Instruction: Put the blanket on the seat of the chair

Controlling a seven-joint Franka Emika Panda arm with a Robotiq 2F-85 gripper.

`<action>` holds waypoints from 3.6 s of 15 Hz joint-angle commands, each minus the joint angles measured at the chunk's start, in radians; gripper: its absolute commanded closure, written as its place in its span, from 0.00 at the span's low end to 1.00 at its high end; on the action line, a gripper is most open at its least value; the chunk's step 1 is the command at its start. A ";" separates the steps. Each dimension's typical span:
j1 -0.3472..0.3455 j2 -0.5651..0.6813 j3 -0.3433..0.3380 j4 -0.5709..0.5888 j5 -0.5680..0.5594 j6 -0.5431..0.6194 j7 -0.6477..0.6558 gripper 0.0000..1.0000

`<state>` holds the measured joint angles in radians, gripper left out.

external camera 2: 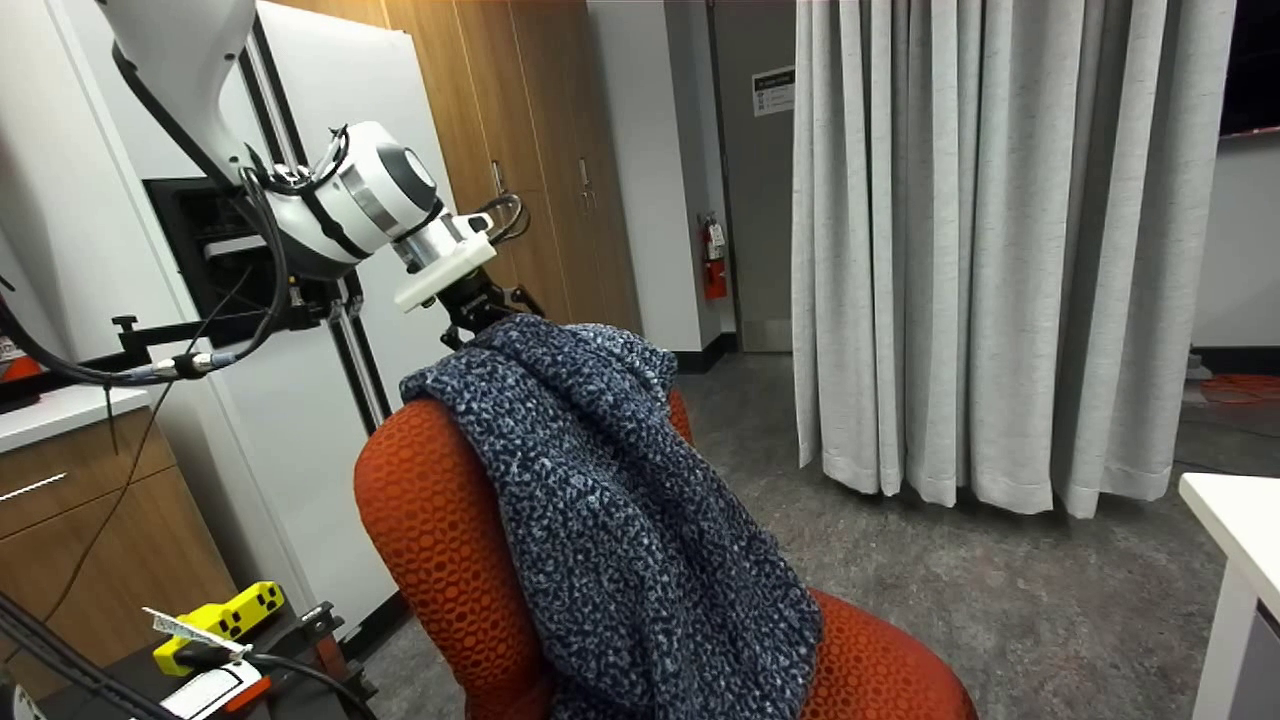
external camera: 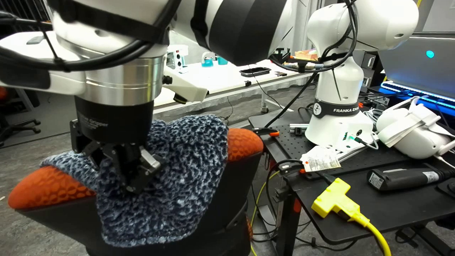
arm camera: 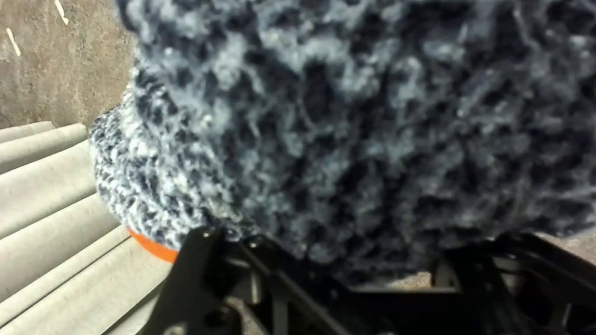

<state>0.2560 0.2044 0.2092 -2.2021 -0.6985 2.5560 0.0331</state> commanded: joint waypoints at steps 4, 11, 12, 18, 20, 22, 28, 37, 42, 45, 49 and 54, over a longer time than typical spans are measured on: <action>0.020 -0.178 -0.010 -0.039 -0.015 -0.142 0.095 1.00; -0.050 -0.436 -0.005 -0.090 -0.125 -0.443 0.226 0.98; -0.067 -0.458 -0.009 -0.099 -0.143 -0.464 0.243 0.98; -0.181 -0.506 -0.078 -0.150 -0.231 -0.490 0.340 0.98; -0.202 -0.485 -0.097 -0.157 -0.220 -0.484 0.365 0.68; -0.212 -0.467 -0.110 -0.167 -0.212 -0.469 0.381 0.62; -0.212 -0.435 -0.120 -0.186 -0.210 -0.438 0.414 0.15; -0.227 -0.416 -0.121 -0.192 -0.238 -0.306 0.563 0.00; -0.243 -0.409 -0.124 -0.192 -0.271 -0.175 0.719 0.00; -0.250 -0.404 -0.126 -0.194 -0.297 -0.114 0.780 0.00; -0.243 -0.398 -0.122 -0.185 -0.266 -0.123 0.759 0.00; -0.243 -0.397 -0.122 -0.186 -0.266 -0.118 0.761 0.00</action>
<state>0.0131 -0.1917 0.0859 -2.3886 -0.9675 2.4392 0.7970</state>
